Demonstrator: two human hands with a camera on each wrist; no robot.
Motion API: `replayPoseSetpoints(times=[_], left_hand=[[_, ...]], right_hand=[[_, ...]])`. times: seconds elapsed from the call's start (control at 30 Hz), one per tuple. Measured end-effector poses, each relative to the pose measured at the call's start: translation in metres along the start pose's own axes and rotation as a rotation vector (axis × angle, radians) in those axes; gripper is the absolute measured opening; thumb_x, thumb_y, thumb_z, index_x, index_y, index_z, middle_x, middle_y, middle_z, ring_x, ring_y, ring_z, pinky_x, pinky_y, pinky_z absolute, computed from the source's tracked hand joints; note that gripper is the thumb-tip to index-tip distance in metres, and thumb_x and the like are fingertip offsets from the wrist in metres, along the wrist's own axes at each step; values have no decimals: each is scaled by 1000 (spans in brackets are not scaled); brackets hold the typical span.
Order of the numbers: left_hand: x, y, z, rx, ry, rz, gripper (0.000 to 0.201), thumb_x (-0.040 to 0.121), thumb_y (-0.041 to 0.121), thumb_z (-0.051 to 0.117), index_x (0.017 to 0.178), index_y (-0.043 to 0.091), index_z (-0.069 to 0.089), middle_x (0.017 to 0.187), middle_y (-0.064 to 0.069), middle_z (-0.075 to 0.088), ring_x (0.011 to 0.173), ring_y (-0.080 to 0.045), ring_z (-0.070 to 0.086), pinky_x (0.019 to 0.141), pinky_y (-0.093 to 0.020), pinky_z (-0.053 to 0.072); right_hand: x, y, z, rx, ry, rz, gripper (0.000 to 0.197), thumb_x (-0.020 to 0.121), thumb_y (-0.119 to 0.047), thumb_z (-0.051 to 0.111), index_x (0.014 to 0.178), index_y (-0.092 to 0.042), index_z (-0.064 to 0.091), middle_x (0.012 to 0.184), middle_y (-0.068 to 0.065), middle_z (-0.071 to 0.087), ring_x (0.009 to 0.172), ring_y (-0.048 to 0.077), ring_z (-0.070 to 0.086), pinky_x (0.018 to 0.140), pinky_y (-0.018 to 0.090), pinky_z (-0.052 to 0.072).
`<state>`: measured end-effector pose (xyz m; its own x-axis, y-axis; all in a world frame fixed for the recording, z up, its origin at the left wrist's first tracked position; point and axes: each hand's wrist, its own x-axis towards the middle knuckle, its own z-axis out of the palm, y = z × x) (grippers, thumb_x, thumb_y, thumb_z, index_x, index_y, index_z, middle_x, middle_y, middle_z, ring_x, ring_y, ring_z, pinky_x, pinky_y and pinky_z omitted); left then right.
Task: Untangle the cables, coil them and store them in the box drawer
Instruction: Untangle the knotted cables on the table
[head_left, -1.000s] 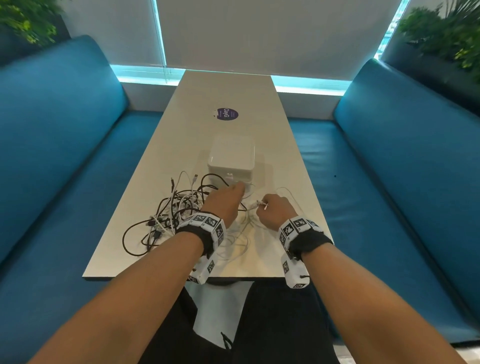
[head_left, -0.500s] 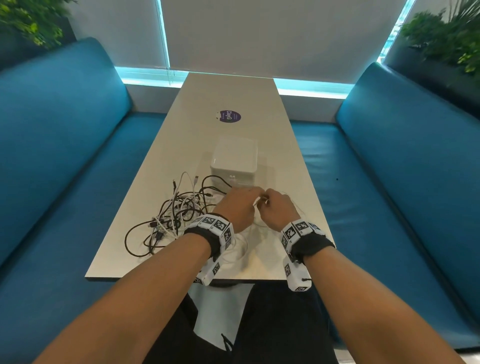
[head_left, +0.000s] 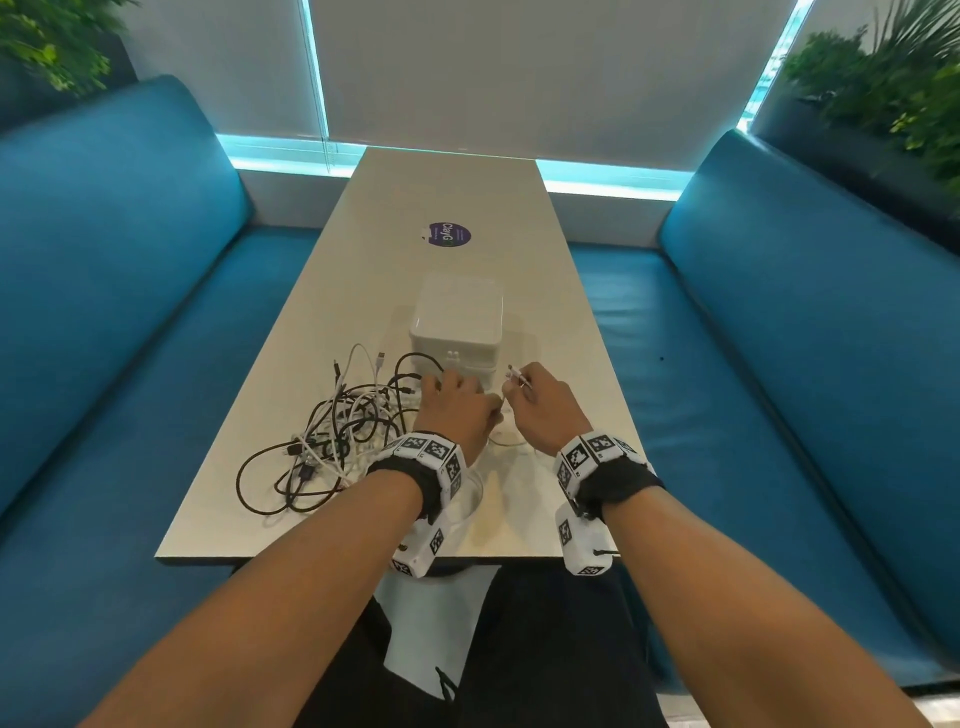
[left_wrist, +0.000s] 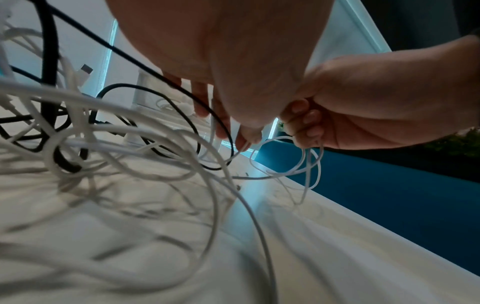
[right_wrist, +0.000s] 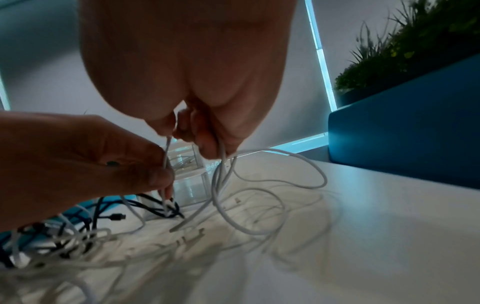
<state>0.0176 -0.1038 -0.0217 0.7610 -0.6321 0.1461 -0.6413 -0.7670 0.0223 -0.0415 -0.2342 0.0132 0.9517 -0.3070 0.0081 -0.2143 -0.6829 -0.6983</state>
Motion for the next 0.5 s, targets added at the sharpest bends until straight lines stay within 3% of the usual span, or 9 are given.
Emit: replayPoseSetpoints(times=[0.1,0.23,0.33,0.4,0.43,0.5], left_hand=[[1,-3,2,-83,54,25,28,104,36,41,122,31,62,127,6,60,130,-26,39,103,-50,23],[-2,-3,7,-182,15,27,23,102,22,37,105,24,59,121,5,63,133,-18,40,112,-49,20],[-8,-2,11,-221,-33,-36,25,103,30,32,95,24,55,116,-1,64,132,-22,42,114,-49,16],[-12,-5,12,-170,-61,-41,34,106,36,28,99,23,59,117,-1,65,134,-24,40,114,-51,16],[-14,-8,13,-143,-70,-27,34,106,36,28,103,24,60,120,0,65,136,-24,38,114,-52,16],[-16,-9,16,-83,-83,25,29,106,33,33,106,26,61,122,2,66,139,-24,36,114,-55,15]], right_hand=[[6,0,5,30,-46,32,27,100,-32,48,104,-8,60,95,5,65,89,24,60,73,31,39],[11,-1,12,-34,-59,22,31,104,-30,42,105,-4,59,101,14,65,94,32,60,71,31,36],[9,-1,11,-142,-26,16,28,105,-20,35,114,1,51,108,22,62,96,38,59,71,33,39],[10,3,6,-151,15,39,27,105,-15,33,117,5,48,112,26,59,101,42,58,79,41,46],[10,5,3,-133,24,56,29,106,-17,32,117,5,47,112,27,59,101,44,58,81,44,47],[9,9,1,-96,-3,66,33,107,-24,31,115,3,47,106,24,62,95,41,59,76,41,46]])
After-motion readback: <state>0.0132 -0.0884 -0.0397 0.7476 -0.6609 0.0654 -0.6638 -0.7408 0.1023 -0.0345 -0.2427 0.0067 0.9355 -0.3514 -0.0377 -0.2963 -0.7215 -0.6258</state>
